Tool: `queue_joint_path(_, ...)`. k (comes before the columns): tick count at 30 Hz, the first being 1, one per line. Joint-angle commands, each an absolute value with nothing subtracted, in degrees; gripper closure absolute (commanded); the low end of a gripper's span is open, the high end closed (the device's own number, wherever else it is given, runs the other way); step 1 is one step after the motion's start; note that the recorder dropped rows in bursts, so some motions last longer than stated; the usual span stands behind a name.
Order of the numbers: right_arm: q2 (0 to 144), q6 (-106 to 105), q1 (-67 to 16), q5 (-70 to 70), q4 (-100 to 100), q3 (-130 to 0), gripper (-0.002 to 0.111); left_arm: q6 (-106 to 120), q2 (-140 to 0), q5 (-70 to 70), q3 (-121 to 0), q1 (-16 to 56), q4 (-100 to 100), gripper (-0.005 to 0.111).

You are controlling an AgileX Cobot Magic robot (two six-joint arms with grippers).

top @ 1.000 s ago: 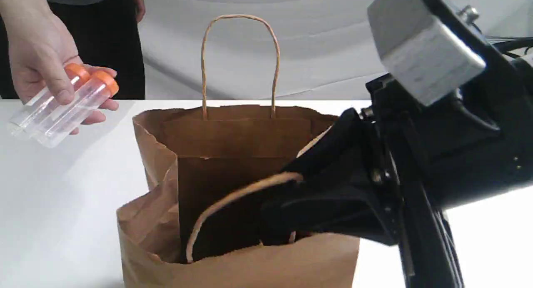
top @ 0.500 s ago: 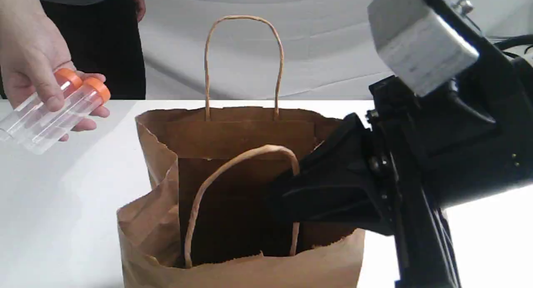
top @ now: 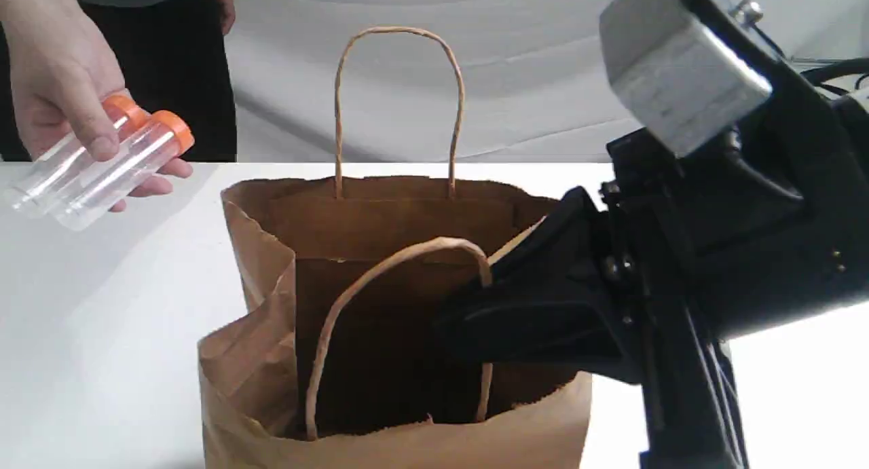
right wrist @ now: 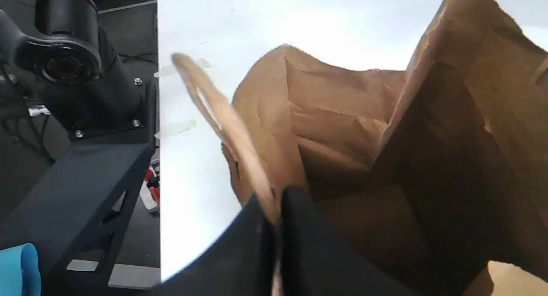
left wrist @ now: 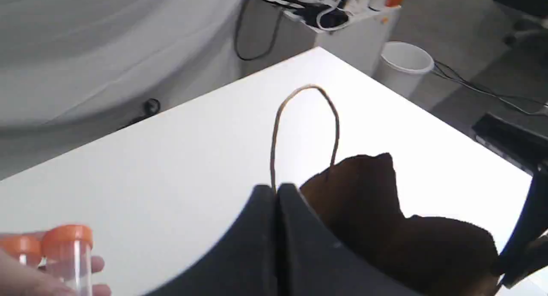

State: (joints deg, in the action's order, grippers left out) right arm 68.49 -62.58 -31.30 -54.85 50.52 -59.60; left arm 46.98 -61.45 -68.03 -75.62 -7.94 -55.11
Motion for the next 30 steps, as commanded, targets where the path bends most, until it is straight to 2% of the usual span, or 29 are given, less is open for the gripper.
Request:
queue_joint_path(1, 68.47, -61.18, -31.62, -54.6, 50.29, -59.8, 0.108, 47.74, -69.97, -69.96, -81.33, -7.3, -55.09, 0.107)
queue_joint_path(4, 68.47, -61.06, -31.62, -54.6, 50.07, -59.8, 0.108, 48.03, -75.28, -69.96, -83.52, -4.9, -54.25, 0.104)
queue_joint_path(7, 68.47, -59.96, -31.62, -54.6, 50.06, -59.8, 0.108, 48.39, -79.6, -69.96, -84.23, -0.34, -49.12, 0.096)
queue_joint_path(13, 68.47, -57.66, -31.62, -54.6, 49.83, -59.8, 0.108, 48.43, -86.01, -69.96, -84.34, 9.78, -34.87, 0.065)
queue_joint_path(15, 68.47, -57.16, -31.62, -54.6, 49.83, -59.8, 0.108, 48.03, -87.38, -69.96, -84.34, 11.97, -32.37, 0.06)
queue_joint_path(30, 68.47, -54.78, -31.62, -54.6, 48.91, -59.8, 0.108, 48.49, -92.16, -69.96, -84.34, 14.34, -37.66, 0.062)
